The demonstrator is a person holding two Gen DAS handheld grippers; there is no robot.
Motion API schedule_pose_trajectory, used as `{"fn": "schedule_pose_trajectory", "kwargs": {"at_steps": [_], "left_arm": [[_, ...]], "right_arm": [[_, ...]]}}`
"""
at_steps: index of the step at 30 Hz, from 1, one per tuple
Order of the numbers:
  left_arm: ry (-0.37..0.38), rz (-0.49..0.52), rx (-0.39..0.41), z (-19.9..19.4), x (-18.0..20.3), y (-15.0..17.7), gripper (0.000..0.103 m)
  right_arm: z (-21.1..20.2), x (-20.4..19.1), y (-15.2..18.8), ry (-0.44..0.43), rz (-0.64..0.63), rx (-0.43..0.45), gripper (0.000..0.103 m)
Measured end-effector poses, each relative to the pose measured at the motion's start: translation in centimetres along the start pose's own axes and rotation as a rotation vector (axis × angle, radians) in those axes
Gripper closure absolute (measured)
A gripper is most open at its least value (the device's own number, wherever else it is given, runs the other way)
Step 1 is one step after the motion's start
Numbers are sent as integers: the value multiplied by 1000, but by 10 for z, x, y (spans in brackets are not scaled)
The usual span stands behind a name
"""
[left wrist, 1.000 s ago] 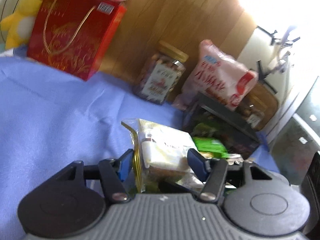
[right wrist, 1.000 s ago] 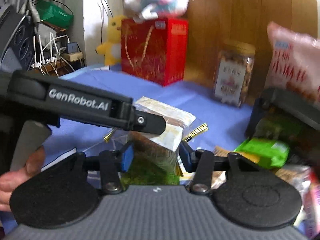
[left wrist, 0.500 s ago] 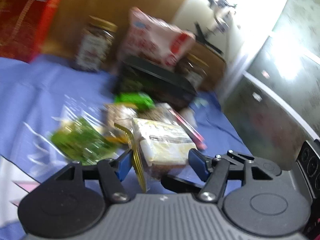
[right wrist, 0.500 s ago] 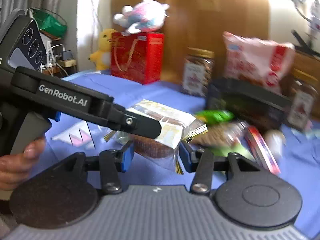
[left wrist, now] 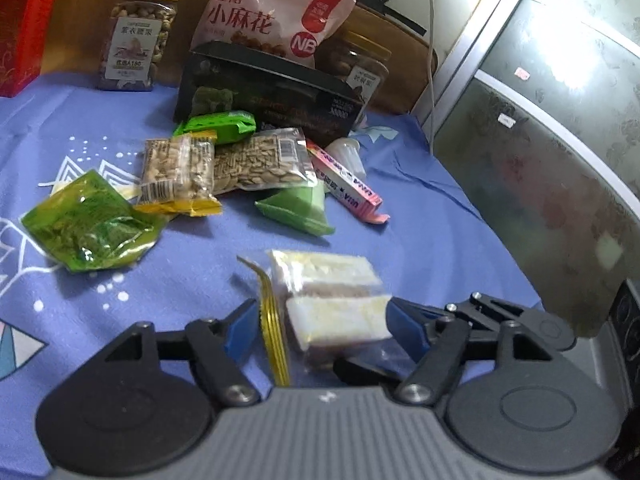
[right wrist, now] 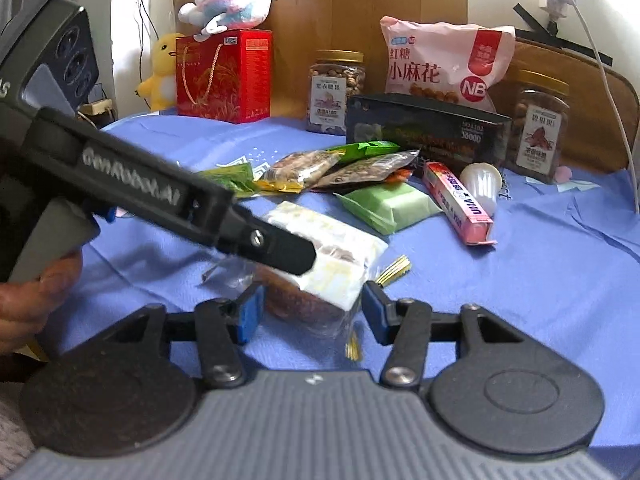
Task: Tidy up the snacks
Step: 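Lift the sesame bar with the left gripper and carry it over the dark tin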
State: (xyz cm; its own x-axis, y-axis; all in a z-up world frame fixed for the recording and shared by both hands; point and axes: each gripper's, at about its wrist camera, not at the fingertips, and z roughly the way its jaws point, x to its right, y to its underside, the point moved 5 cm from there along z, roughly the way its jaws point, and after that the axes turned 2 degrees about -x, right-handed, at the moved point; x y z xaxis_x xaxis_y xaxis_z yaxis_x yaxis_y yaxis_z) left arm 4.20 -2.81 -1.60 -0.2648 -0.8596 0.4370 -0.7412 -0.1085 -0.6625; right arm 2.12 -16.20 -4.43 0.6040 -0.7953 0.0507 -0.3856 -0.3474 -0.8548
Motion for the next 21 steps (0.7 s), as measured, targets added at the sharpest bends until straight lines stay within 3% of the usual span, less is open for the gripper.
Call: {"fn": "schedule_pose_trajectory", "kwargs": {"at_steps": [3, 8, 13, 21], "left_arm": [[-8, 2, 14, -2, 1, -6, 26], [-7, 5, -58, 16, 5, -1, 33], [-19, 66, -59, 22, 17, 4, 34], [-17, 67, -70, 27, 22, 1, 32]], "right_arm": [[-1, 3, 3, 1, 6, 12, 32], [3, 5, 11, -25, 34, -3, 33], [-1, 5, 14, -24, 14, 21, 32], [-9, 21, 17, -21, 64, 42, 32]]}}
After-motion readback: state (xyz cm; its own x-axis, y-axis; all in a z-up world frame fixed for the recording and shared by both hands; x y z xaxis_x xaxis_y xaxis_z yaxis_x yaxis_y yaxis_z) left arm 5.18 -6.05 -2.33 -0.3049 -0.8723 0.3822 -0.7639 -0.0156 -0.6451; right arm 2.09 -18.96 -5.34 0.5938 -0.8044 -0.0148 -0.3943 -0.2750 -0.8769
